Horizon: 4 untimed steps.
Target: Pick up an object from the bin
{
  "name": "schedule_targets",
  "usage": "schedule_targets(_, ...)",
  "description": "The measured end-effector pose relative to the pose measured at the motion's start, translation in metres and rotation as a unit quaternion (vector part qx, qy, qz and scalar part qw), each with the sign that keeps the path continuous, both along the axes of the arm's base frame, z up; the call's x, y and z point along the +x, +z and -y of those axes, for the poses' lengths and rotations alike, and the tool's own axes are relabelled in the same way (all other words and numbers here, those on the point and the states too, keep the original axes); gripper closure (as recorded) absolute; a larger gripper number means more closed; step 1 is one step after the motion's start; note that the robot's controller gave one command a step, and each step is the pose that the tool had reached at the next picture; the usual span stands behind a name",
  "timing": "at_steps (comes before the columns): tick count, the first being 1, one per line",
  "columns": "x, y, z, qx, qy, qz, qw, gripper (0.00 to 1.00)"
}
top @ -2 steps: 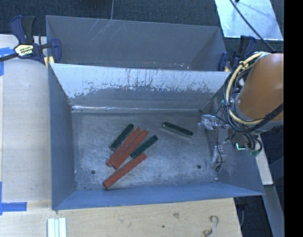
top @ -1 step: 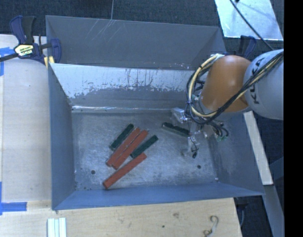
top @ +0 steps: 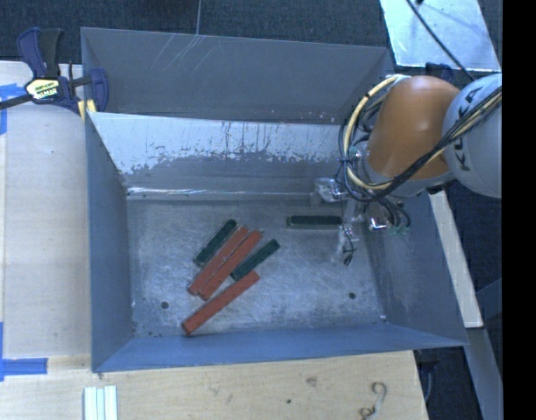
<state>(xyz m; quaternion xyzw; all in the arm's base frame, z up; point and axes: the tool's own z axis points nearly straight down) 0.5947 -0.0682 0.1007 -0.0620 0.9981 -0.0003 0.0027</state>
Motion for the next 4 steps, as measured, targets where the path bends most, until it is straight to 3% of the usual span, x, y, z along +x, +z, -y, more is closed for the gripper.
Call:
schedule_targets(1,0.013,0.009,-0.035,0.001,-0.121,0.0004,0.9927,0.0)
schedule_targets(2,-0.005,-0.03,-0.026,0.001,-0.166,-0.0011,0.9861,0.0)
schedule_targets(3,-0.004,-0.03,-0.026,0.001,-0.165,-0.0004,0.9863,0.0)
schedule_targets(4,-0.004,-0.029,-0.026,0.001,-0.164,0.0007,0.9864,1.0)
